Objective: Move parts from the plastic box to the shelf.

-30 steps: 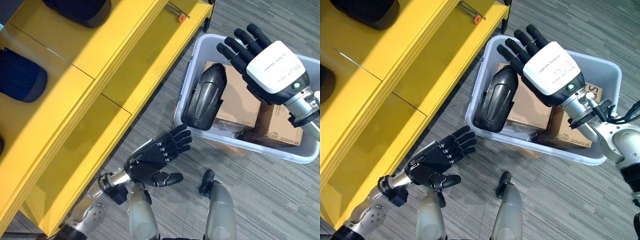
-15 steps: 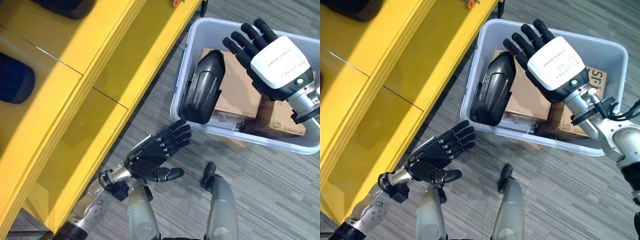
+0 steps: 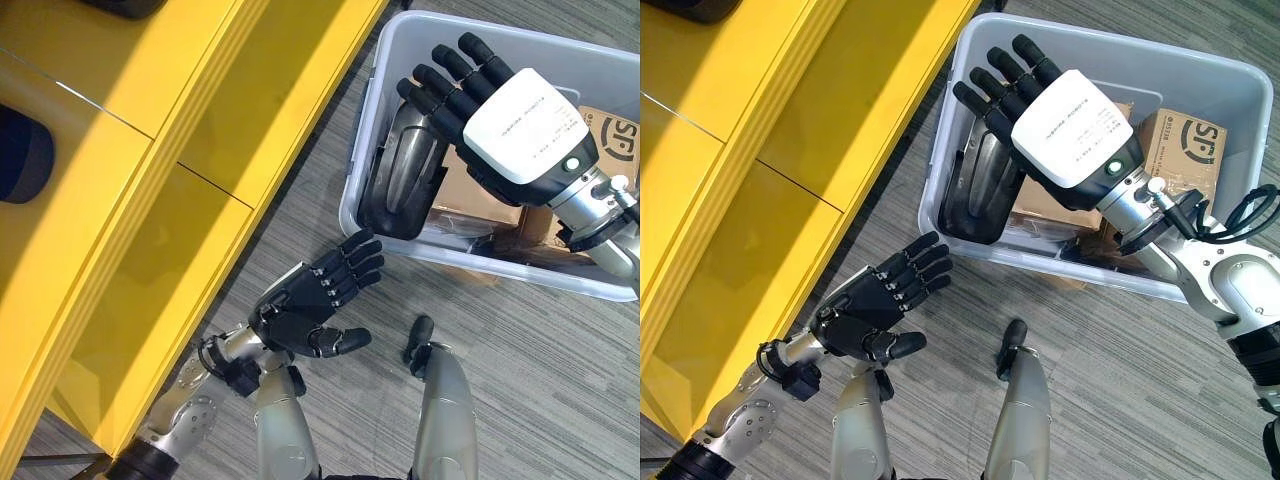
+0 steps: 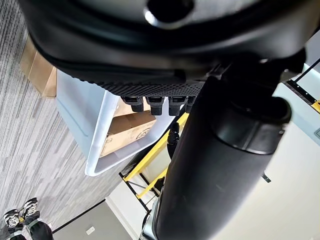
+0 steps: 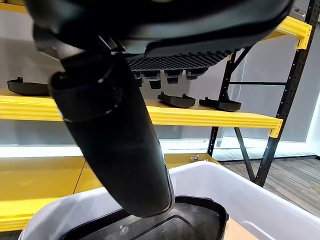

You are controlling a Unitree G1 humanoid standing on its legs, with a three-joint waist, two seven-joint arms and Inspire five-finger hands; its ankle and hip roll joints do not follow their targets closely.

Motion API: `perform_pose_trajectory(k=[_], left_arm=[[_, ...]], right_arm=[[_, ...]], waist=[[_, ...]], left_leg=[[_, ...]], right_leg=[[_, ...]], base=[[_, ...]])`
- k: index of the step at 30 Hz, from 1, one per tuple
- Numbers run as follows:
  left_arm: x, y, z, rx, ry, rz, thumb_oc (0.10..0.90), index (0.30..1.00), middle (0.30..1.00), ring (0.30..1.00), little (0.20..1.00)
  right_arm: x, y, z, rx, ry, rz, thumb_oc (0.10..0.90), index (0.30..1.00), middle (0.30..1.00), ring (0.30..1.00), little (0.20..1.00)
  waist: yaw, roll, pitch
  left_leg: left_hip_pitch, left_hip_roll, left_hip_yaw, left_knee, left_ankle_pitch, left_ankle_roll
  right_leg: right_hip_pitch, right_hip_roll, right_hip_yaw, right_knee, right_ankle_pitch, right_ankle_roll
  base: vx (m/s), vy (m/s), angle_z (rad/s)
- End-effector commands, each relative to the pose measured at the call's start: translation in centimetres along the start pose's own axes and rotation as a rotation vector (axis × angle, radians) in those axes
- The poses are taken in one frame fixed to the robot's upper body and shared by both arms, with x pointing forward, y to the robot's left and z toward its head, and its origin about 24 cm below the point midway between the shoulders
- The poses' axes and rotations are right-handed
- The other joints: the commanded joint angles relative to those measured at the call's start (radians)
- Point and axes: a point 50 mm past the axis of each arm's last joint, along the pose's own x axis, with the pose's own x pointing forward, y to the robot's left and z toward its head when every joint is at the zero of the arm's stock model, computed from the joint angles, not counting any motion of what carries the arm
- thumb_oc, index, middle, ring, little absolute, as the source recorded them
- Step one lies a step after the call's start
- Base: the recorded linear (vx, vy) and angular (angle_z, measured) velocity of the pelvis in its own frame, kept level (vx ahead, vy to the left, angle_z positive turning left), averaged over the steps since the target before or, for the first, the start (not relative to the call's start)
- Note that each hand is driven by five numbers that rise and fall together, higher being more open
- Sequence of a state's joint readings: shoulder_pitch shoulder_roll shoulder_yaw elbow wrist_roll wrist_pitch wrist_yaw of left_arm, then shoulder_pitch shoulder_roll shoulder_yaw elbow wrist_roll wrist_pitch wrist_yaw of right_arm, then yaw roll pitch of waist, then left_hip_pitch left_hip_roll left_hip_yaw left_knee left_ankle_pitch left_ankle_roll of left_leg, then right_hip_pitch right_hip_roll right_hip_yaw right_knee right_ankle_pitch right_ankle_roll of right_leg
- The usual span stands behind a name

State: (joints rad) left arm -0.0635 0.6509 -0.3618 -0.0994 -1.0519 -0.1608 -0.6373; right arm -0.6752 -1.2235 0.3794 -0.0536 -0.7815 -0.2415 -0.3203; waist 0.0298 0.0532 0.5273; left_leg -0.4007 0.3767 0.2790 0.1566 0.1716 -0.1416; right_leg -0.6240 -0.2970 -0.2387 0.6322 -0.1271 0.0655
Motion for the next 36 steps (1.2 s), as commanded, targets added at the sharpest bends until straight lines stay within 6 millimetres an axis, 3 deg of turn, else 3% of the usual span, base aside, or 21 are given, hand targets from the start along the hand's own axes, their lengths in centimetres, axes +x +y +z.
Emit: perform_pose_trajectory(k=[1, 18, 24, 26, 30, 35, 36], left_arm=[[1.6, -3.3, 2.3, 0.04, -0.153, -0.2, 0.9, 1.0, 1.0, 1.0, 1.0], [1.8, -3.5, 2.3, 0.042, -0.161, -0.195, 0.9, 1.0, 1.0, 1.0, 1.0], [1.1, -3.1, 2.6, 0.07, -0.197, -0.141, 0.9, 1.0, 1.0, 1.0, 1.0], [1.3, -2.9, 2.8, 0.054, -0.211, -0.15, 0.9, 1.0, 1.0, 1.0, 1.0], [1.3, -2.7, 2.9, 0.059, -0.209, -0.163, 0.9, 1.0, 1.0, 1.0, 1.0], [1.5, -3.1, 2.7, 0.04, -0.202, -0.19, 0.9, 1.0, 1.0, 1.0, 1.0], [1.6, -3.1, 2.7, 0.046, -0.197, -0.197, 0.9, 1.0, 1.0, 1.0, 1.0]], right_arm=[[2.2, -5.4, -1.3, -0.021, 0.031, -0.242, 0.9, 1.0, 1.0, 1.0, 1.0], [1.9, -4.7, -1.1, 0.08, 0.057, -0.223, 0.9, 1.0, 1.0, 1.0, 1.0], [1.9, -4.9, -0.3, 0.129, 0.012, -0.229, 0.9, 1.0, 1.0, 1.0, 1.0], [1.6, -4.8, -0.2, 0.113, 0.013, -0.216, 0.9, 1.0, 1.0, 1.0, 1.0], [1.2, -4.2, -0.3, 0.119, 0.023, -0.197, 0.9, 1.0, 1.0, 1.0, 1.0], [0.4, -3.3, -0.2, 0.136, 0.043, -0.184, 0.9, 1.0, 1.0, 1.0, 1.0], [0.3, -3.2, -0.2, 0.137, 0.05, -0.188, 0.9, 1.0, 1.0, 1.0, 1.0]], waist=[[-0.013, -0.016, -0.007], [-0.023, -0.014, -0.007], [-0.026, -0.009, -0.007], [-0.048, -0.002, -0.007], [-0.049, -0.001, -0.007], [-0.047, -0.008, -0.007], [-0.044, -0.01, -0.007]], left_leg=[[-0.022, 0.035, 0.004, 0.114, -0.14, -0.001], [0.004, 0.032, 0.002, 0.117, -0.151, 0.0], [0.082, 0.061, 0.04, 0.09, -0.143, -0.026], [0.096, 0.067, 0.11, 0.103, -0.146, -0.031], [0.077, 0.028, 0.117, 0.155, -0.182, -0.009], [0.022, -0.117, 0.075, 0.209, -0.277, 0.069], [-0.001, -0.139, 0.073, 0.211, -0.267, 0.089]], right_leg=[[0.074, 0.037, -0.038, -0.086, -0.01, 0.017], [0.091, 0.024, -0.011, -0.108, 0.007, 0.029], [0.141, 0.019, -0.049, -0.09, -0.024, 0.025], [0.16, 0.012, -0.079, -0.1, -0.034, 0.018], [0.159, 0.006, -0.079, -0.096, -0.036, 0.014], [0.163, 0.027, -0.027, -0.173, 0.005, 0.035], [0.148, 0.036, -0.023, -0.188, 0.031, 0.027]], base=[[0.0, 0.0, 0.0], [0.0, -0.003, -0.02], [0.05, -0.065, -0.07], [-0.03, -0.1, -0.02], [-0.02, -0.022, 0.12], [-0.02, 0.0, -0.04], [-0.08, 0.044, -0.03]])
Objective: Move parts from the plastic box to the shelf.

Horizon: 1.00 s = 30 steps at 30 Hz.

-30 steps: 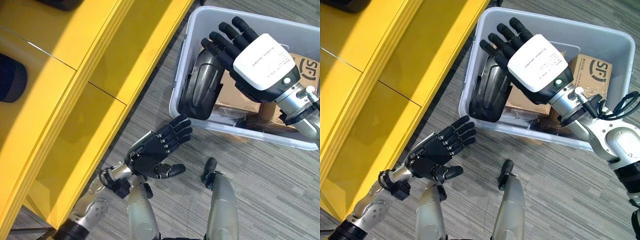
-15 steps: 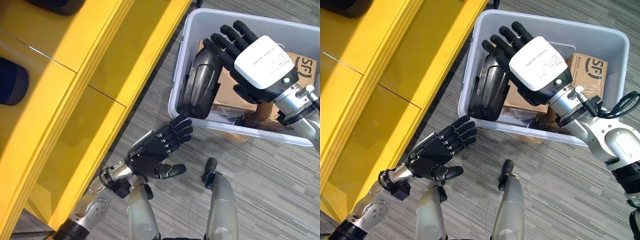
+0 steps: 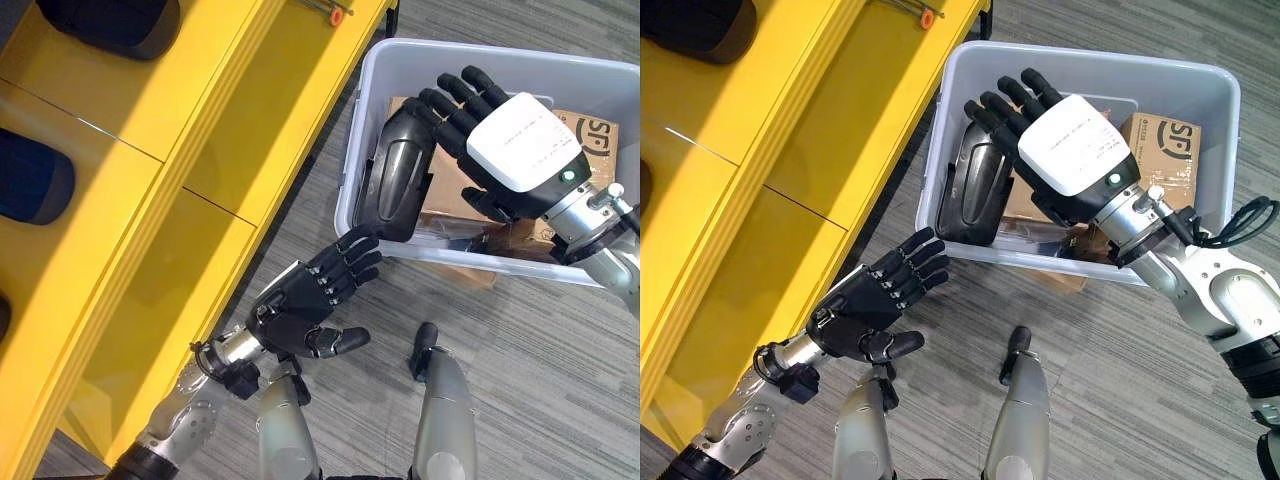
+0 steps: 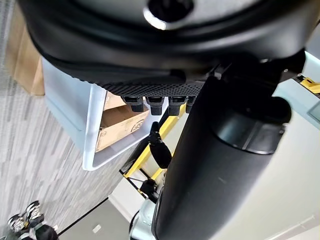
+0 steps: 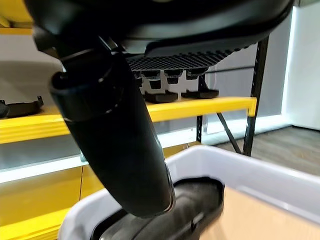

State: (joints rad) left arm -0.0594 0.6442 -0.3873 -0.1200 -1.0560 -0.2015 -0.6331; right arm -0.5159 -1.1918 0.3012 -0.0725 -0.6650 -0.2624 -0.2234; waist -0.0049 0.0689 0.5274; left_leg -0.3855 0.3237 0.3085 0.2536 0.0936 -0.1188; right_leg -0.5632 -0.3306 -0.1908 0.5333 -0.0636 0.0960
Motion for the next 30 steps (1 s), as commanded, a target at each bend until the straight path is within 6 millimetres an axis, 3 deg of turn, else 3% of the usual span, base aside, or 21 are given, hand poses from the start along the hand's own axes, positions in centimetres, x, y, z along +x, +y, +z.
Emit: perform_pose_trajectory(k=[1, 4, 10, 15, 16, 18, 19, 21, 24, 26, 30], left_arm=[[1.4, -2.6, 2.5, 0.049, -0.161, -0.176, 0.9, 1.0, 1.0, 1.0, 1.0], [1.2, -2.7, 2.4, 0.058, -0.172, -0.151, 0.9, 1.0, 1.0, 1.0, 1.0], [0.4, -2.1, 2.2, 0.069, -0.159, -0.109, 0.9, 1.0, 1.0, 1.0, 1.0], [-0.7, -1.5, 2.2, 0.087, -0.15, -0.053, 0.9, 1.0, 1.0, 1.0, 1.0], [-0.8, -1.5, 2.0, 0.081, -0.144, -0.053, 0.9, 1.0, 1.0, 1.0, 1.0], [-0.8, -1.8, 1.4, 0.069, -0.12, -0.069, 0.9, 1.0, 1.0, 1.0, 1.0], [-0.9, -1.7, 1.2, 0.075, -0.112, -0.078, 0.9, 1.0, 1.0, 1.0, 1.0], [-1.1, -1.6, 1.2, 0.076, -0.108, -0.088, 0.9, 1.0, 1.0, 1.0, 1.0], [-1.9, -1.1, 1.7, 0.088, -0.099, -0.073, 0.9, 1.0, 1.0, 1.0, 1.0], [-2.4, -0.8, 2.1, 0.103, -0.088, -0.054, 0.9, 1.0, 1.0, 1.0, 1.0], [-2.4, -0.8, 2.3, 0.127, -0.094, -0.059, 0.9, 1.0, 1.0, 1.0, 1.0]], right_arm=[[1.7, -5.6, 0.2, -0.034, -0.026, -0.317, 0.9, 1.0, 1.0, 1.0, 1.0], [1.9, -5.4, 0.6, 0.007, -0.042, -0.321, 0.9, 1.0, 1.0, 1.0, 1.0], [1.4, -4.7, 1.5, 0.071, -0.082, -0.323, 0.9, 1.0, 1.0, 1.0, 1.0], [1.4, -4.6, 1.6, 0.106, -0.098, -0.321, 0.9, 1.0, 1.0, 1.0, 1.0], [1.3, -4.5, 1.6, 0.113, -0.092, -0.324, 0.9, 1.0, 1.0, 1.0, 1.0], [-0.1, -3.6, 1.7, 0.122, -0.055, -0.359, 0.9, 1.0, 1.0, 1.0, 1.0], [-0.7, -3.4, 1.8, 0.115, -0.043, -0.385, 0.9, 1.0, 1.0, 1.0, 1.0], [-1.4, -3.2, 1.7, 0.115, -0.024, -0.414, 0.9, 1.0, 1.0, 1.0, 1.0], [-1.3, -3.4, 1.3, 0.128, -0.002, -0.44, 0.9, 1.0, 1.0, 1.0, 1.0], [-0.6, -3.9, 0.7, 0.129, 0.002, -0.45, 0.9, 1.0, 1.0, 1.0, 1.0], [0.3, -4.6, 0.2, 0.091, -0.023, -0.447, 0.9, 1.0, 1.0, 1.0, 1.0]], waist=[[0.009, -0.031, -0.007], [0.025, -0.048, -0.007], [0.042, -0.108, -0.007], [0.114, -0.13, -0.016], [0.116, -0.132, -0.02], [0.094, -0.133, -0.017], [0.086, -0.133, -0.015], [0.088, -0.133, -0.007], [0.109, -0.145, -0.008], [0.145, -0.157, -0.007], [0.158, -0.155, -0.007]], left_leg=[[-0.044, -0.142, -0.016, 0.13, -0.205, 0.084], [-0.055, -0.166, -0.058, 0.154, -0.225, 0.094], [0.038, -0.144, -0.011, 0.153, -0.252, 0.102], [0.1, -0.105, 0.036, 0.155, -0.283, 0.121], [0.102, -0.107, 0.03, 0.157, -0.285, 0.125], [0.088, -0.133, -0.029, 0.172, -0.297, 0.136], [0.068, -0.137, -0.038, 0.172, -0.274, 0.14], [0.058, -0.131, -0.055, 0.183, -0.279, 0.128], [0.049, -0.088, -0.058, 0.196, -0.293, 0.092], [0.023, -0.028, -0.058, 0.207, -0.278, 0.058], [-0.006, 0.013, -0.068, 0.192, -0.239, 0.032]], right_leg=[[0.074, 0.094, -0.04, -0.094, -0.02, 0.0], [0.076, 0.115, -0.016, -0.113, -0.005, 0.007], [0.189, 0.11, -0.063, -0.181, 0.018, 0.023], [0.26, 0.02, -0.196, -0.056, -0.035, 0.028], [0.265, 0.019, -0.187, -0.045, -0.034, 0.025], [0.264, 0.025, -0.077, -0.016, -0.013, 0.018], [0.272, 0.007, -0.042, -0.059, 0.028, 0.01], [0.302, -0.033, -0.018, -0.129, 0.076, 0.024], [0.342, -0.056, -0.07, -0.215, 0.083, 0.068], [0.358, -0.051, -0.15, -0.244, 0.086, 0.087], [0.333, -0.018, -0.193, -0.229, 0.05, 0.088]], base=[[-0.08, 0.106, 0.0], [0.0, 0.123, -0.24], [0.06, 0.127, -0.27], [0.06, 0.094, -0.49], [0.09, -0.151, -0.96], [0.05, -0.258, -0.33], [-0.03, -0.245, 0.45], [-0.01, -0.381, 0.74], [0.05, -0.479, 0.17], [0.01, -0.501, -0.24], [0.0, -0.225, -0.44]])
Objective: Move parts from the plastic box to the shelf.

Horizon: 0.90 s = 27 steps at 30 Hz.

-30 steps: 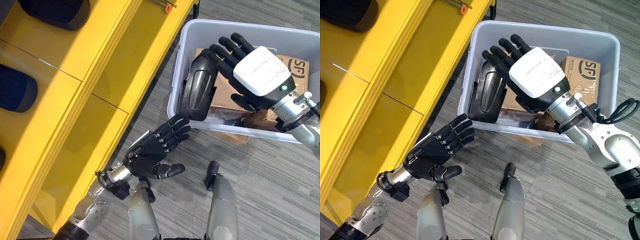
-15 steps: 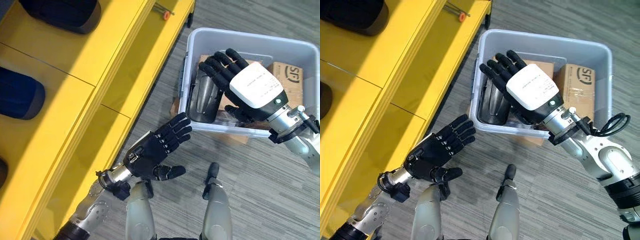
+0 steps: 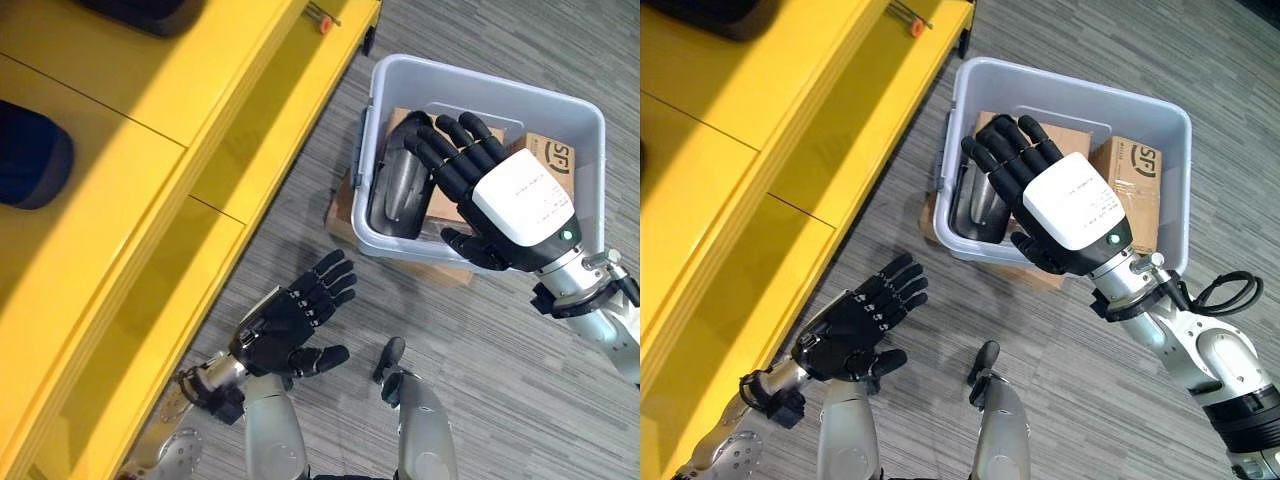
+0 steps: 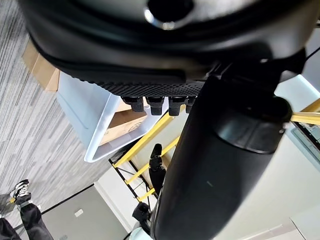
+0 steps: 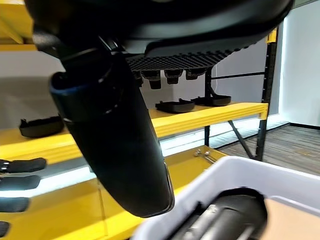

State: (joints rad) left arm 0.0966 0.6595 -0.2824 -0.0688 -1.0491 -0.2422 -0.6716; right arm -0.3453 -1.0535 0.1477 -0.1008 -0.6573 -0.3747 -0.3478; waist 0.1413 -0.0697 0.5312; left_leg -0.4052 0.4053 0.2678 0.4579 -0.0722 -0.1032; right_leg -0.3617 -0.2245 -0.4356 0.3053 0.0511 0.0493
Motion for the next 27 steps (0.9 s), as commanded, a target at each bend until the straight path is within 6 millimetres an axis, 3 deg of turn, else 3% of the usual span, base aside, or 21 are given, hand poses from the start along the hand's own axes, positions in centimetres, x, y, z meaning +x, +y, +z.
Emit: perform_pose_trajectory(k=[1, 12, 17, 24, 27], left_arm=[[2.0, -2.2, 3.1, 0.106, -0.138, -0.205, 0.9, 1.0, 1.0, 1.0, 1.0], [2.0, -2.8, 2.6, 0.039, -0.156, -0.221, 0.9, 1.0, 1.0, 1.0, 1.0], [1.7, -2.9, 2.2, 0.026, -0.143, -0.233, 0.9, 1.0, 1.0, 1.0, 1.0], [2.1, -3.3, 2.3, 0.018, -0.141, -0.255, 0.9, 1.0, 1.0, 1.0, 1.0], [1.9, -3.2, 2.2, 0.008, -0.128, -0.258, 0.9, 1.0, 1.0, 1.0, 1.0]], right_arm=[[3.4, -5.5, -0.7, -0.085, -0.059, -0.263, 0.9, 1.0, 1.0, 1.0, 1.0], [5.3, -6.7, -1.9, -0.292, -0.081, -0.148, 0.9, 1.0, 1.0, 1.0, 1.0], [5.5, -7.4, -2.5, -0.332, -0.068, -0.146, 0.9, 1.0, 1.0, 1.0, 1.0], [6.2, -7.5, -2.0, -0.481, -0.175, -0.121, 0.9, 1.0, 1.0, 1.0, 1.0], [6.5, -7.5, -2.3, -0.52, -0.176, -0.109, 0.9, 1.0, 1.0, 1.0, 1.0]], waist=[[0.01, -0.009, -0.011], [-0.008, 0.05, -0.011], [-0.012, 0.057, -0.011], [-0.013, 0.078, -0.011], [-0.008, 0.081, -0.011]], left_leg=[[0.004, -0.057, -0.033, -0.015, -0.063, 0.008], [-0.022, -0.031, -0.032, -0.082, 0.02, -0.02], [-0.037, -0.016, -0.038, -0.088, 0.031, -0.026], [-0.076, -0.007, -0.054, -0.108, 0.053, -0.034], [-0.082, -0.008, -0.066, -0.094, 0.032, -0.044]], right_leg=[[0.106, -0.118, 0.049, 0.032, -0.086, 0.132], [-0.034, -0.135, 0.055, 0.159, -0.133, 0.1], [-0.078, -0.143, 0.056, 0.203, -0.152, 0.088], [-0.156, -0.16, 0.073, 0.262, -0.169, 0.085], [-0.172, -0.168, 0.083, 0.303, -0.202, 0.094]], base=[[0.04, -0.12, -0.21], [0.03, -0.048, -0.05], [0.02, -0.066, 0.07], [0.01, -0.066, -0.01], [0.05, -0.071, 0.03]])
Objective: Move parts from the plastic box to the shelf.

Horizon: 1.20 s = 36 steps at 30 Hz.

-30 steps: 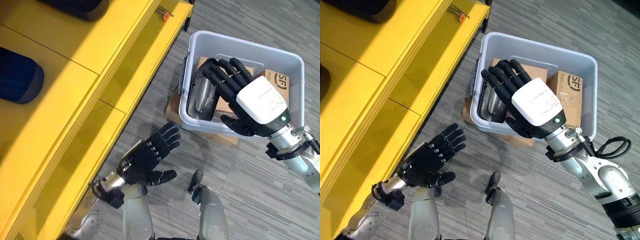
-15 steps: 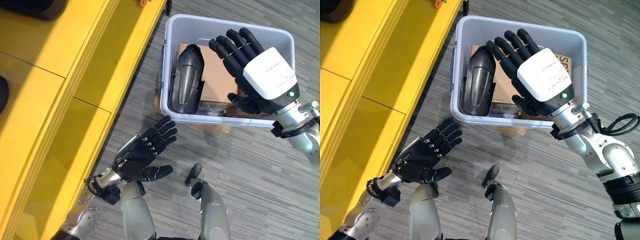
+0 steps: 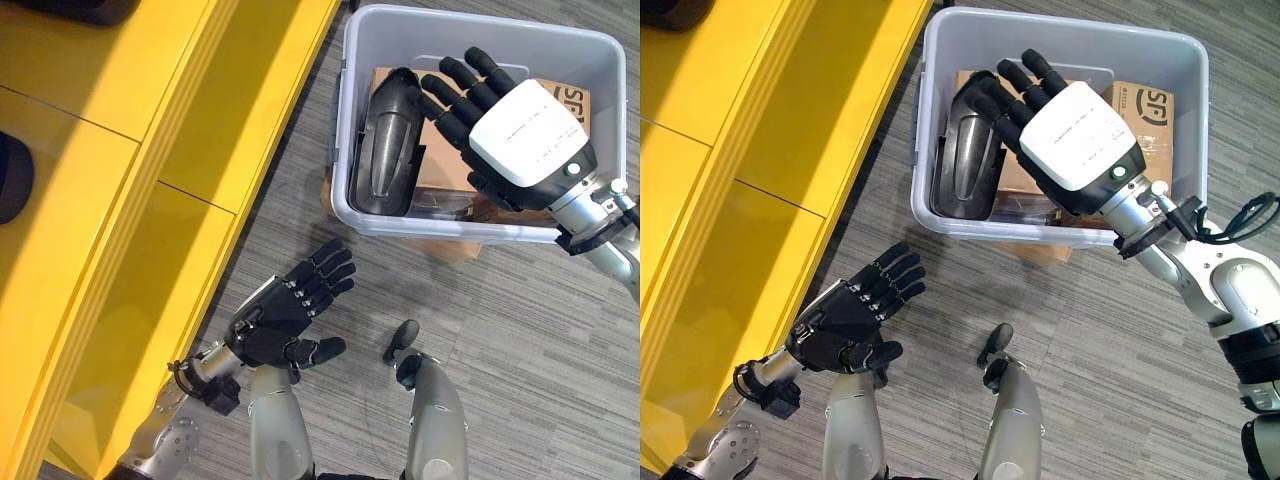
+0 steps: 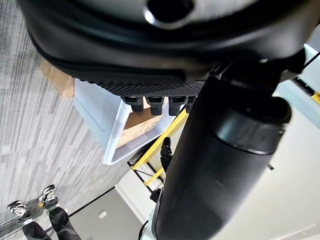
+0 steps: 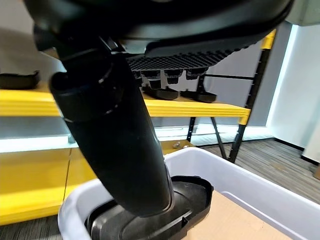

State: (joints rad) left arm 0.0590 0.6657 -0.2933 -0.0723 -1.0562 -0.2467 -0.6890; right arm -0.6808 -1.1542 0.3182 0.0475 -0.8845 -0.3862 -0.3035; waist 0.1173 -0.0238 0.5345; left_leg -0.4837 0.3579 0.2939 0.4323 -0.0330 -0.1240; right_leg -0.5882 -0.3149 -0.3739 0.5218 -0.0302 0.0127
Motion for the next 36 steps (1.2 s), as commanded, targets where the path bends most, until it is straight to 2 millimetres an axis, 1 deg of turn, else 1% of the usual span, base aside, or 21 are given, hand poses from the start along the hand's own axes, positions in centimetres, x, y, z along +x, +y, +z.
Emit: perform_pose_trajectory(k=[1, 5, 9, 12, 19, 22, 28, 32, 36], left_arm=[[1.2, -3.1, 1.7, -0.008, -0.108, -0.211, 0.9, 1.0, 1.0, 1.0, 1.0], [1.1, -3.1, 1.8, -0.009, -0.095, -0.225, 0.9, 1.0, 1.0, 1.0, 1.0], [1.1, -3.2, 1.8, -0.01, -0.078, -0.241, 0.9, 1.0, 1.0, 1.0, 1.0], [1.3, -3.2, 1.9, -0.001, -0.07, -0.25, 0.9, 1.0, 1.0, 1.0, 1.0], [1.3, -3.0, 2.3, 0.007, -0.045, -0.249, 0.9, 1.0, 1.0, 1.0, 1.0], [1.2, -2.9, 2.4, 0.004, -0.03, -0.256, 0.9, 1.0, 1.0, 1.0, 1.0], [1.3, -2.8, 2.5, 0.007, -0.006, -0.271, 0.9, 1.0, 1.0, 1.0, 1.0], [1.4, -3.0, 2.4, 0.01, 0.007, -0.291, 0.9, 1.0, 1.0, 1.0, 1.0], [1.6, -2.8, 2.8, 0.014, 0.013, -0.292, 0.9, 1.0, 1.0, 1.0, 1.0]], right_arm=[[1.8, -5.3, -2.4, -0.184, -0.005, -0.203, 0.9, 1.0, 1.0, 1.0, 1.0], [1.9, -5.2, -3.1, -0.233, 0.01, -0.195, 0.9, 1.0, 1.0, 1.0, 1.0], [2.1, -5.2, -3.7, -0.283, 0.012, -0.181, 0.9, 1.0, 1.0, 1.0, 1.0], [2.5, -5.4, -4.3, -0.329, 0.012, -0.178, 0.9, 1.0, 1.0, 1.0, 1.0], [3.2, -5.8, -5.3, -0.382, 0.039, -0.176, 0.9, 1.0, 1.0, 1.0, 1.0], [3.7, -5.8, -5.7, -0.416, 0.053, -0.161, 0.9, 1.0, 1.0, 1.0, 1.0], [4.4, -6.2, -6.2, -0.425, 0.077, -0.163, 0.9, 1.0, 1.0, 1.0, 1.0], [4.8, -6.2, -6.2, -0.44, 0.062, -0.159, 0.9, 1.0, 1.0, 1.0, 1.0], [5.2, -6.4, -6.4, -0.421, 0.092, -0.195, 0.9, 1.0, 1.0, 1.0, 1.0]], waist=[[0.017, 0.035, -0.015], [0.02, 0.033, -0.015], [0.023, 0.03, -0.015], [0.026, 0.029, -0.015], [0.039, 0.032, -0.015], [0.048, 0.033, -0.015], [0.056, 0.027, -0.015], [0.06, 0.025, -0.015], [0.062, 0.019, -0.015]], left_leg=[[-0.013, 0.04, -0.095, -0.065, -0.006, -0.022], [-0.041, 0.041, -0.106, -0.06, 0.0, -0.023], [-0.063, 0.046, -0.113, -0.058, 0.008, -0.025], [-0.088, 0.053, -0.122, -0.063, 0.017, -0.028], [-0.131, 0.059, -0.139, -0.056, 0.028, -0.03], [-0.159, 0.058, -0.151, -0.05, 0.033, -0.032], [-0.199, 0.058, -0.17, -0.039, 0.036, -0.03], [-0.223, 0.06, -0.18, -0.041, 0.043, -0.031], [-0.245, 0.065, -0.187, -0.043, 0.052, -0.033]], right_leg=[[0.041, -0.078, 0.022, 0.1, -0.125, 0.127], [0.008, -0.072, 0.021, 0.128, -0.14, 0.116], [-0.014, -0.071, 0.019, 0.134, -0.139, 0.112], [-0.038, -0.072, 0.018, 0.13, -0.131, 0.112], [-0.069, -0.075, 0.009, 0.147, -0.136, 0.106], [-0.093, -0.067, 0.003, 0.167, -0.146, 0.097], [-0.124, -0.059, -0.006, 0.184, -0.151, 0.086], [-0.141, -0.05, -0.013, 0.185, -0.151, 0.08], [-0.158, -0.042, -0.018, 0.188, -0.15, 0.076]], base=[[0.01, -0.093, 0.07], [0.0, -0.074, 0.02], [-0.01, -0.069, 0.0], [-0.01, -0.078, 0.0], [0.01, -0.062, 0.03], [0.03, -0.075, 0.03], [0.02, -0.063, 0.04], [0.02, -0.062, 0.02], [0.02, -0.049, 0.04]])
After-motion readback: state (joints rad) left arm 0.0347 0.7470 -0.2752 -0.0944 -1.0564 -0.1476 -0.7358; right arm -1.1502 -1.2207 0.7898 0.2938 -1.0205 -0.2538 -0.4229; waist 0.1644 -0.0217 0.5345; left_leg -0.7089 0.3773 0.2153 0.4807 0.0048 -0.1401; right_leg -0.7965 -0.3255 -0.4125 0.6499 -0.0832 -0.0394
